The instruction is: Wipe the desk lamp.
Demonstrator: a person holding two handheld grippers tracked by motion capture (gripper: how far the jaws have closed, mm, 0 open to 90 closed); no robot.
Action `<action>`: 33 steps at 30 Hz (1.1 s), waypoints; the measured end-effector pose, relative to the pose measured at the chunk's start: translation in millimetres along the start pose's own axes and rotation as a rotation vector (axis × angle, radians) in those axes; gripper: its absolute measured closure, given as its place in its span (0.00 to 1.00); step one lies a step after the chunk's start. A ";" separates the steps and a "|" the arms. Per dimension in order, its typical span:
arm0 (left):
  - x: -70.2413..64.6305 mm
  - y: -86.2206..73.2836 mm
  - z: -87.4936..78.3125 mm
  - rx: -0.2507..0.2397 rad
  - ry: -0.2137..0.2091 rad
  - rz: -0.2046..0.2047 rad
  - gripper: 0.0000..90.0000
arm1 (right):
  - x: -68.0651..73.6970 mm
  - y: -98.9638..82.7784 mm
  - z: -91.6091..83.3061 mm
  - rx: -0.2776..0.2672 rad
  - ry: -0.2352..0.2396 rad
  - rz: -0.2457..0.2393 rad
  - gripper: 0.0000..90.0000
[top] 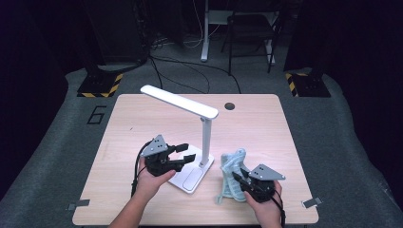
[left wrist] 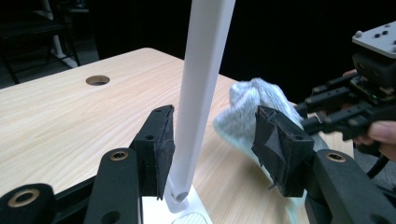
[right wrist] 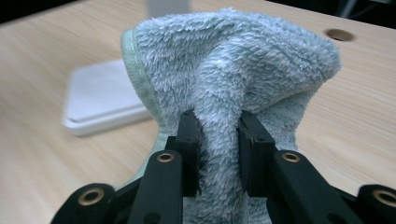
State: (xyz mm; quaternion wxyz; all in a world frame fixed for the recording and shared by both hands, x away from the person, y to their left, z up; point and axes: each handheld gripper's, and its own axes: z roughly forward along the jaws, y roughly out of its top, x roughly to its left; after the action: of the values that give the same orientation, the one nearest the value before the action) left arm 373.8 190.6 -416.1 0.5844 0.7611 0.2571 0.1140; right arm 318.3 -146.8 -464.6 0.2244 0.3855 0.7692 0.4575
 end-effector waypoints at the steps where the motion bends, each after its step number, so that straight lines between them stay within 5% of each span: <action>1: 0.3 -0.8 -0.9 -0.002 0.004 0.001 0.53 | -3.6 -1.6 -1.1 0.012 -0.024 -0.007 0.81; 13: 3.8 -7.2 -21.7 -0.005 0.044 -0.008 0.52 | -50.8 -22.5 -1.8 0.034 -0.126 0.107 0.79; 22: 4.8 -9.1 -30.0 -0.016 0.066 -0.033 0.51 | -67.7 -31.8 4.8 0.071 -0.172 0.145 0.77; 26: 6.1 -8.9 -31.2 -0.020 0.067 -0.035 0.51 | -69.7 -35.7 6.1 0.079 -0.199 0.172 0.68; 33: 8.6 -7.6 -31.7 -0.027 0.065 -0.036 0.51 | -70.4 -34.4 -2.0 0.010 -0.253 0.183 0.49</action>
State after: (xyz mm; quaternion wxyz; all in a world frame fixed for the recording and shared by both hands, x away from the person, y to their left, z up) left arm 364.1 222.9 -415.2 0.5877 0.7445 0.2881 0.1317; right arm 346.0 -213.9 -494.3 0.2749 0.5094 0.6990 0.4199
